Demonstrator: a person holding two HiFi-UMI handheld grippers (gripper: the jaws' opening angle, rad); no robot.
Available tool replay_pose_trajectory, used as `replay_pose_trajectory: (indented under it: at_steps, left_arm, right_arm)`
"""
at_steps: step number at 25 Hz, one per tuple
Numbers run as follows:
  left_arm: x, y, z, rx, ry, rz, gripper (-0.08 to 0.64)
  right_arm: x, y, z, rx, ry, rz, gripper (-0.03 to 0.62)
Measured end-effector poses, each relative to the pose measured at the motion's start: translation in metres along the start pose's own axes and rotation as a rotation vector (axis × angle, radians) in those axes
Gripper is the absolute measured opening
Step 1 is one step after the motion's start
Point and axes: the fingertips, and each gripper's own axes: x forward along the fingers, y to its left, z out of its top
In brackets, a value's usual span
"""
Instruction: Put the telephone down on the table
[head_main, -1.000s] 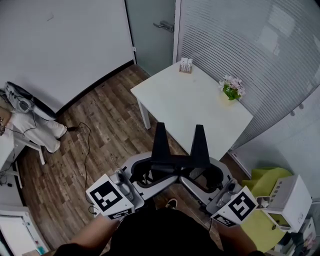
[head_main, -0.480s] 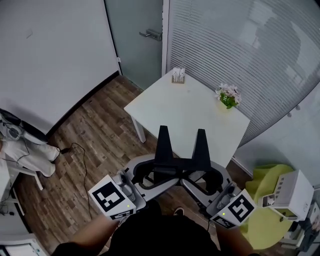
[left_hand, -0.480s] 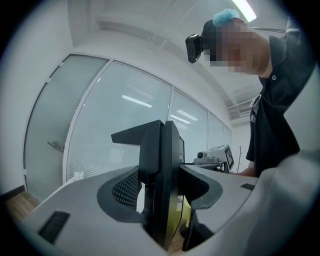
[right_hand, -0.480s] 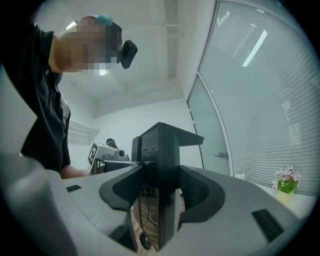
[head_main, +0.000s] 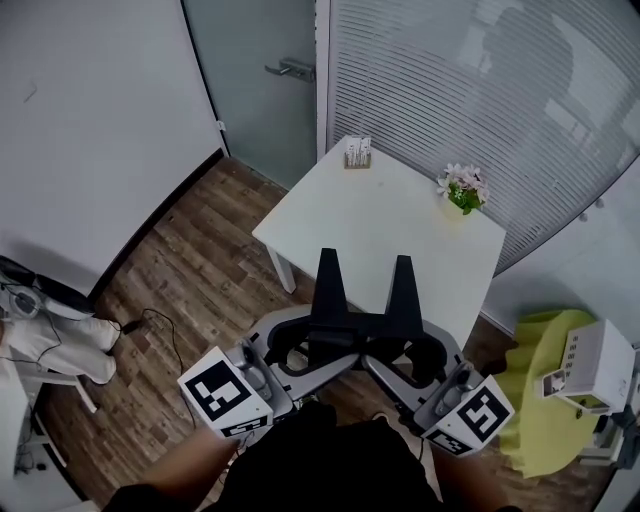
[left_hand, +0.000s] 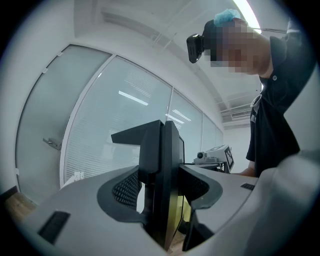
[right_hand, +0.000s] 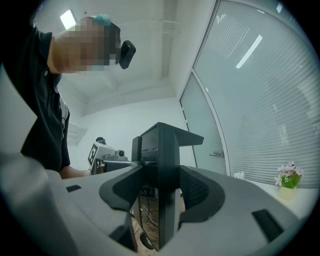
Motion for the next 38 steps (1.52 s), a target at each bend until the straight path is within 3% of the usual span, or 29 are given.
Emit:
replay_pose_trajectory:
  at_steps: [17, 38]
  left_arm:
    - [0.003, 0.038, -0.007, -0.019, 0.025, -0.080, 0.239]
    - [0.107, 0.131, 0.001, -0.030, 0.097, -0.121, 0.239]
  right_arm:
    - [0.028, -0.020, -0.011, 0.028, -0.007, -0.089, 0.244]
    - [0.055, -0.156, -0.002, 0.074, -0.023, -0.143, 0.244]
